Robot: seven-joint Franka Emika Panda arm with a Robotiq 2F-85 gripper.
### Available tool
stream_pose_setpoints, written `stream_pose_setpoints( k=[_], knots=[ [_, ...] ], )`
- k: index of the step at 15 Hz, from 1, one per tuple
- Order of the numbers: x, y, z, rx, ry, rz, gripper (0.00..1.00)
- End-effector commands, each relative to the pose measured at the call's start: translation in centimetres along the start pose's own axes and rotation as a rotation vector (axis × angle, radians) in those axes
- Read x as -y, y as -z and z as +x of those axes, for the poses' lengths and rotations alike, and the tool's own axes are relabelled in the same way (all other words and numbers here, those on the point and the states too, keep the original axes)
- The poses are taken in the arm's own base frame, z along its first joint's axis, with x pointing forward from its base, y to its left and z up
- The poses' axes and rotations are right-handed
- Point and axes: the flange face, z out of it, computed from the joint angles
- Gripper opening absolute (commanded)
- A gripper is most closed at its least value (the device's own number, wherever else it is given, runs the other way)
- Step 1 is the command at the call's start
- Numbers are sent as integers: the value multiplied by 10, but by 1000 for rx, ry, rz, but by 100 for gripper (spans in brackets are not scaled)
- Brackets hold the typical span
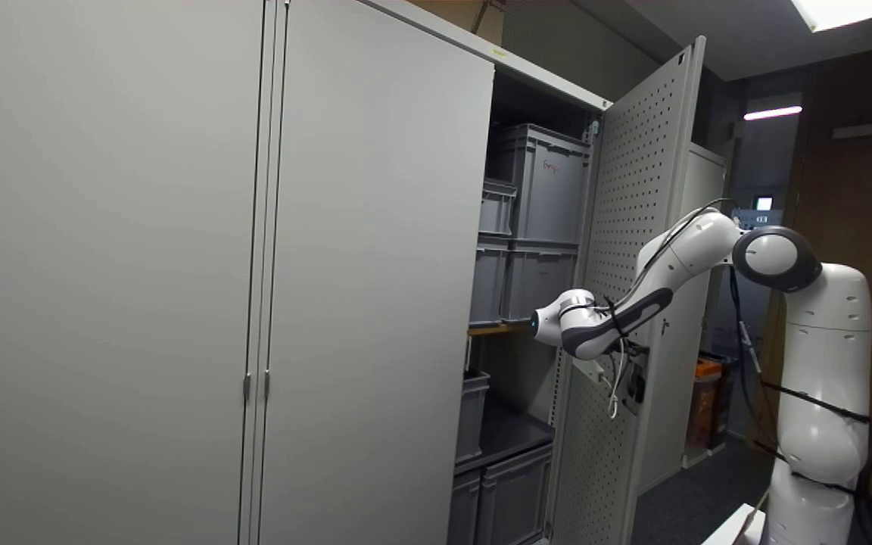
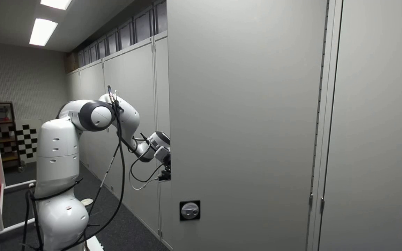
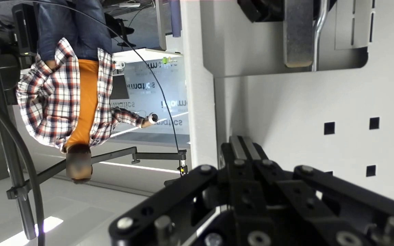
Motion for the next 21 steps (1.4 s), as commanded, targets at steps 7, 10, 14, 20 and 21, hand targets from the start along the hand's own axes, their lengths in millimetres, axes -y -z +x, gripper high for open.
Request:
stream_pose_setpoints(
  k=[7,10,14,20,21],
  knots=[
    [-3,-27,13,-107,-124,22,0],
    [-1,-31,19,-141,-146,38,0],
    [-1,-36,21,-167,-153,47,0],
    [2,-41,26,-192,-173,74,0],
    [4,-43,28,-194,-178,80,0]
  ],
)
